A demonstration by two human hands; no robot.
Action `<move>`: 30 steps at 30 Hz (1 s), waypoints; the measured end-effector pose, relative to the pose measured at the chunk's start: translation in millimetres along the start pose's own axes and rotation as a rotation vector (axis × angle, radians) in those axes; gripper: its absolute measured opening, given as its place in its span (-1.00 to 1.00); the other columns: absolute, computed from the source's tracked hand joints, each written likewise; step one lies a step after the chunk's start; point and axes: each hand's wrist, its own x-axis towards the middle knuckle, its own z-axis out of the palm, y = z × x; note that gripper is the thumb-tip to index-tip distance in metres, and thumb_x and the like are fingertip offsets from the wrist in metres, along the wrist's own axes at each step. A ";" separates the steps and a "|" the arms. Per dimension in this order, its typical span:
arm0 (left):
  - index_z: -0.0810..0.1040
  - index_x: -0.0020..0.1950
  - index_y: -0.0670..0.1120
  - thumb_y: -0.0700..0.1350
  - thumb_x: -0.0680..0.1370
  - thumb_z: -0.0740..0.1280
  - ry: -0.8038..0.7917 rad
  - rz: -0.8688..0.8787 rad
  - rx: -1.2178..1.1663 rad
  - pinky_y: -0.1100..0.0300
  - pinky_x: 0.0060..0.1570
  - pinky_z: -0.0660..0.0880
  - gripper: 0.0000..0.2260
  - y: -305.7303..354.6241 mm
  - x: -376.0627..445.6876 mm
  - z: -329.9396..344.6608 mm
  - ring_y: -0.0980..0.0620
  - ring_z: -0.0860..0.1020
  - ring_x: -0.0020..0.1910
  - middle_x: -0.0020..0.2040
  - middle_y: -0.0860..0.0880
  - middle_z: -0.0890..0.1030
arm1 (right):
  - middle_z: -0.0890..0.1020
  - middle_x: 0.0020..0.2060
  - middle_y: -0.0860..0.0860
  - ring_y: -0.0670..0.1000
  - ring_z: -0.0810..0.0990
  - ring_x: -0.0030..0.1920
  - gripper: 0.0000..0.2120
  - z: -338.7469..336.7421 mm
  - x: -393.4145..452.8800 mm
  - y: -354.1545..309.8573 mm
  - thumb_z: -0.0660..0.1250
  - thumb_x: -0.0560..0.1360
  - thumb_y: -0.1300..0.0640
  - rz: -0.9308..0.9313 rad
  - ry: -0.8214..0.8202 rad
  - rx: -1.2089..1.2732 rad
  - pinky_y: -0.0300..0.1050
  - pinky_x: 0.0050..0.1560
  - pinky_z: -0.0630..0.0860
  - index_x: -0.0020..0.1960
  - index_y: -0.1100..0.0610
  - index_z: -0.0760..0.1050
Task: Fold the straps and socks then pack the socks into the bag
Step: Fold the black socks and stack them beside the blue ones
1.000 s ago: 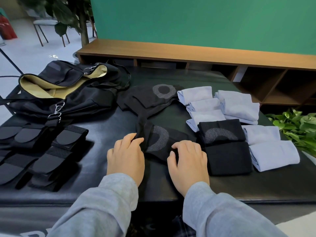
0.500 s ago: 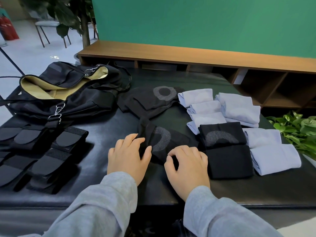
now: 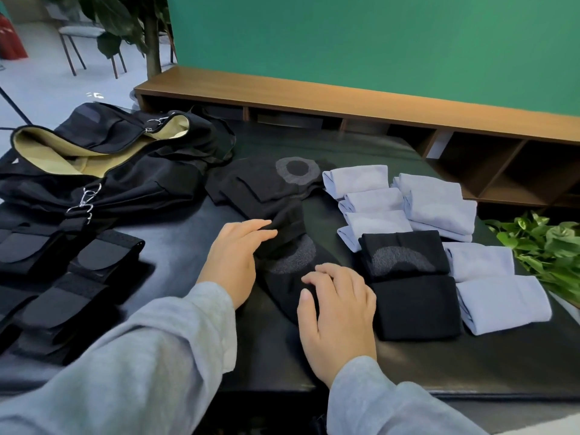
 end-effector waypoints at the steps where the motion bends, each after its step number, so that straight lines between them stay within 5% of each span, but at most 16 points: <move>1: 0.52 0.27 -0.06 -0.53 0.43 0.15 -0.009 0.019 0.016 0.24 0.32 0.21 -0.45 0.0 2.8 0.0 0.01 0.31 0.31 0.32 0.04 0.46 | 0.54 0.04 -0.07 -0.01 0.39 0.16 -0.75 2.1 -0.3 0.2 0.10 0.45 -0.02 0.017 -0.003 -0.037 -0.07 0.18 0.17 -0.05 -0.01 0.53; 4: 0.41 0.38 -0.03 -0.45 0.51 0.11 -0.061 -0.017 0.051 0.34 0.33 0.09 -0.48 -1.8 12.0 3.0 0.08 0.18 0.41 0.43 0.10 0.31 | 0.56 0.09 -0.06 0.08 0.42 0.27 -0.72 4.9 -1.9 0.3 0.08 0.44 -0.07 0.074 -0.057 -0.107 0.11 0.35 0.13 -0.04 -0.05 0.53; 7: 0.29 0.45 -0.02 -0.40 0.54 0.14 -0.053 -0.092 0.064 0.28 0.37 0.11 -0.49 -3.1 14.5 7.5 0.09 0.07 0.47 0.50 0.08 0.13 | 0.57 0.02 -0.10 0.06 0.53 0.16 -0.70 4.3 -1.2 -1.2 0.08 0.44 -0.08 0.076 -0.107 -0.098 0.19 0.32 0.28 -0.04 -0.04 0.54; 13: 0.51 0.29 -0.03 -0.10 0.60 0.19 -0.068 0.077 0.072 0.18 0.38 0.04 -0.72 17.1 -10.5 1.5 0.02 0.24 0.44 0.38 0.03 0.39 | 0.55 -0.01 -0.09 -0.03 0.51 0.03 -0.67 1.2 1.1 -2.3 0.07 0.45 -0.05 0.045 -0.124 0.036 -0.17 0.09 0.34 0.02 0.05 0.52; 17: 0.54 0.22 0.11 0.25 0.46 -0.04 -0.191 0.086 0.033 0.24 0.39 -0.11 -0.48 28.2 -39.8 -7.3 0.16 0.25 0.40 0.31 0.17 0.45 | 0.51 0.00 -0.09 -0.09 0.42 0.02 -0.65 -1.8 0.7 -3.4 0.02 0.45 0.02 0.034 -0.126 0.195 -0.36 0.08 0.28 0.05 0.11 0.49; 21: 0.35 0.34 0.24 0.45 0.26 -0.15 -0.281 0.066 0.148 0.23 0.36 -0.26 -0.26 32.2 -58.8 -15.6 0.30 0.00 0.43 0.36 0.34 0.22 | 0.40 -0.06 -0.18 -0.15 0.39 -0.04 -0.62 -8.7 -4.0 -3.5 -0.02 0.35 0.11 0.043 -0.131 0.356 -0.50 0.02 0.25 0.02 0.14 0.48; 25: 0.48 0.24 0.18 0.40 0.32 -0.11 -0.276 0.038 0.019 0.34 0.31 -0.04 -0.33 24.3 -65.6 -19.5 0.26 0.16 0.42 0.34 0.27 0.36 | 0.49 -0.05 -0.07 -0.09 0.36 -0.01 -0.64 -11.4 -4.7 -4.2 0.00 0.29 0.16 0.021 -0.076 0.282 -0.37 0.06 0.28 -0.04 0.14 0.48; 30: 0.63 0.10 0.03 0.01 0.54 0.30 -0.135 -0.069 -0.131 0.32 0.31 0.22 -0.81 20.1 -74.8 -27.6 0.28 0.33 0.29 0.14 0.21 0.54 | 0.40 0.06 -0.21 -0.16 0.33 0.14 -0.56 -22.1 -4.8 -6.6 0.10 0.23 0.15 -0.008 -0.256 0.254 -0.25 0.19 0.25 0.09 0.06 0.46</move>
